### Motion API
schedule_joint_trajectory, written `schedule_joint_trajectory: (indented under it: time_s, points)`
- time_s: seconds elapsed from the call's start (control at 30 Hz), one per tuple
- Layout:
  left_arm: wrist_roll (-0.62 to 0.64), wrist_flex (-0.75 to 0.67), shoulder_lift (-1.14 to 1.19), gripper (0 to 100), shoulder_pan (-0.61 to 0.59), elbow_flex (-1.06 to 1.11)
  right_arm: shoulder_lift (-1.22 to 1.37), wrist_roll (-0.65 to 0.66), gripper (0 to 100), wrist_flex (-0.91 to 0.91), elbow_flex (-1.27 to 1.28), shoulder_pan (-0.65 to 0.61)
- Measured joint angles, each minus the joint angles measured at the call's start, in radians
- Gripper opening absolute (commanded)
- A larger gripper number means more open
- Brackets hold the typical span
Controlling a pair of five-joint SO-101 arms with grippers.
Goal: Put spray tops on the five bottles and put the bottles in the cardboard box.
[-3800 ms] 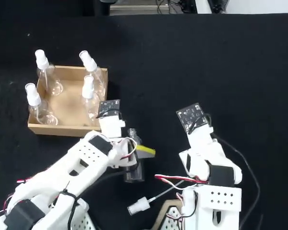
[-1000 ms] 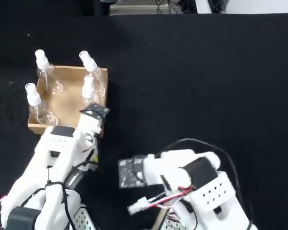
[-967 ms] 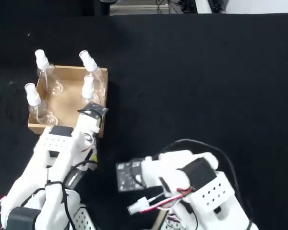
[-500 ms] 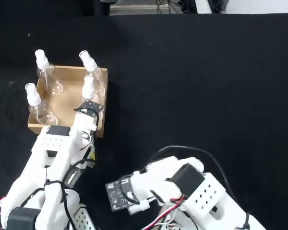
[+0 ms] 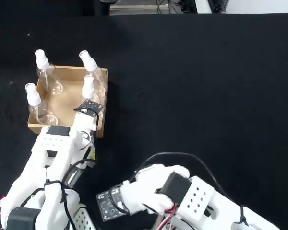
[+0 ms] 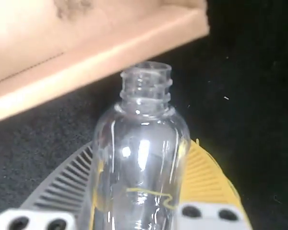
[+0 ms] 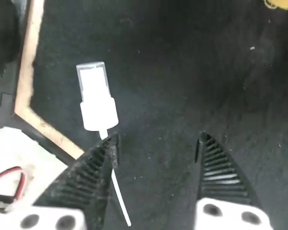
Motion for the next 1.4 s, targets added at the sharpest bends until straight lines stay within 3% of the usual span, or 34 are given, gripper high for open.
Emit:
schedule_joint_trajectory:
  time_s: [0.17,0.5,0.83,1.4]
  points:
    - [0.000,0.000,0.000,3,0.000,0.000,0.029,-0.002,23.0,-0.014,0.005,-0.023]
    - [0.000,0.000,0.000,3,0.000,0.000,0.354,-0.052,23.1,-0.023,-0.077,-0.028]
    - [0.000,0.000,0.000,3,0.000,0.000,0.348,-0.077,23.0,-0.057,-0.078,-0.242]
    - [0.000,0.000,0.000,3,0.000,0.000,0.348,-0.092,23.0,-0.138,-0.009,-0.250]
